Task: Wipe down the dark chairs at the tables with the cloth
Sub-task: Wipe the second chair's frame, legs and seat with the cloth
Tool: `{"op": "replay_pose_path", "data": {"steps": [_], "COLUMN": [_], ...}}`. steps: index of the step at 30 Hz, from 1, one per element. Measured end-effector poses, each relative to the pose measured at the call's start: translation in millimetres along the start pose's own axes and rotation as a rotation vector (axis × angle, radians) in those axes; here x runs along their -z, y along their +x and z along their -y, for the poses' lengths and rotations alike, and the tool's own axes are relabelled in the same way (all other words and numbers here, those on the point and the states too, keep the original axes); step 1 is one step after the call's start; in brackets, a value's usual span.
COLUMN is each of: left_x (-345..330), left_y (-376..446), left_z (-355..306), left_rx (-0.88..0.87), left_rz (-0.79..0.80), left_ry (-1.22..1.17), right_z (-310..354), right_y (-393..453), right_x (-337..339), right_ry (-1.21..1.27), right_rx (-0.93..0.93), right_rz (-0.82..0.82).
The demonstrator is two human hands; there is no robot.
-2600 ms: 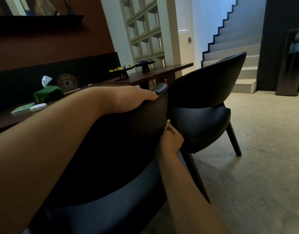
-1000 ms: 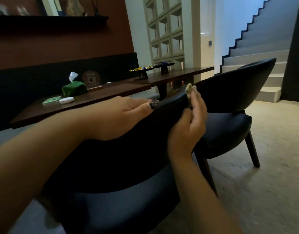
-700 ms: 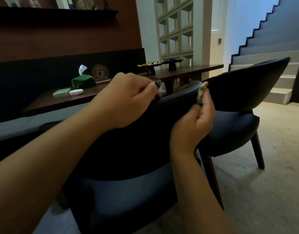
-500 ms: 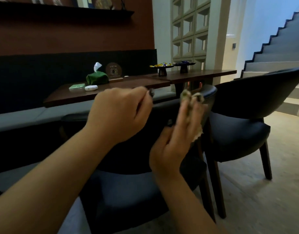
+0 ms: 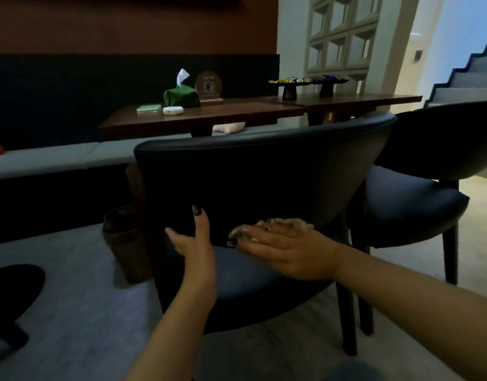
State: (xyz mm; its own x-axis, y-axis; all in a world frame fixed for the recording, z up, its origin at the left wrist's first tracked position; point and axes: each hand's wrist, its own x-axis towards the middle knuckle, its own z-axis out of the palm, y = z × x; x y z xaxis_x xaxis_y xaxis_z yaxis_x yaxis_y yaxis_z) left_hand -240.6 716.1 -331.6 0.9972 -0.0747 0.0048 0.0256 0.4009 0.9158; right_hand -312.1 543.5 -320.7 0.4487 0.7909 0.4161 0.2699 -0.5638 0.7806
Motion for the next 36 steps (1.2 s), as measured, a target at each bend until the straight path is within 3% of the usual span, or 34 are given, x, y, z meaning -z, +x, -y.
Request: {"op": "replay_pose_path", "data": {"steps": [2, 4, 9, 11, 15, 17, 18, 20, 22, 24, 26, 28, 32, 36], "left_x": [-2.3, -6.8, -16.5, -16.7, -13.7, -13.7, -13.5, -14.7, -17.0, -20.8, -24.3, -25.1, -26.9, -20.6], "left_y": [-0.7, -6.1, -13.6, -14.9, -14.2, -15.3, -15.5, -17.9, -22.7, -25.7, -25.4, -22.1, -19.4, -17.2], "left_z": [10.3, 14.6, 22.1, 21.5, 19.3, 17.2, 18.8, 26.4, 35.9, 46.5, 50.7, 50.4, 49.9, 49.4], "left_rx": [0.15, 0.208, 0.177, 0.178, 0.17, 0.182, 0.2, 0.257, 0.366, 0.417, 0.385, 0.344, 0.309, 0.271], "left_rz": [0.199, 0.338, 0.241, 0.232, 0.303, 0.314, 0.311, 0.279, 0.288, 0.31, 0.301, 0.283, 0.264, 0.315], "left_ry": [-0.324, -0.423, -0.51, -0.507, -0.485, -0.487, -0.514, -0.596, -0.669, -0.653, -0.611, -0.59, -0.521, -0.425], "right_z": [-6.6, -21.2, -61.7, -44.9, -4.7, 2.7, 7.6, 22.3, 39.1, 41.3, 24.1, -6.2, -59.4, -86.5], "right_y": [-2.0, 4.2, 23.5, 18.9, -8.3, -12.0, -12.2, -19.5, -35.0, -54.4, -72.5, -85.3, -88.0, -86.6], "right_x": [8.7, 22.8, 43.3, 31.8, 10.0, 8.0, 9.7, 15.6, 19.4, 21.6, 14.3, 0.4, -41.2, -77.5], "right_ry": [0.051, 0.078, -0.109, -0.042, 0.051, 0.08, 0.086, 0.088, 0.117, 0.335, 0.59, 0.78, 0.973, 1.235], "right_rx": [0.057, -0.009, -0.319, -0.289, -0.069, -0.116, -0.21, -0.571, -1.16, -1.796, -2.145, -2.236, -2.277, -2.393], "right_rz": [0.055, -0.035, -0.382, -0.332, -0.026, -0.037, -0.091, -0.269, -0.499, -0.819, -1.075, -1.112, -0.882, -1.065]}}
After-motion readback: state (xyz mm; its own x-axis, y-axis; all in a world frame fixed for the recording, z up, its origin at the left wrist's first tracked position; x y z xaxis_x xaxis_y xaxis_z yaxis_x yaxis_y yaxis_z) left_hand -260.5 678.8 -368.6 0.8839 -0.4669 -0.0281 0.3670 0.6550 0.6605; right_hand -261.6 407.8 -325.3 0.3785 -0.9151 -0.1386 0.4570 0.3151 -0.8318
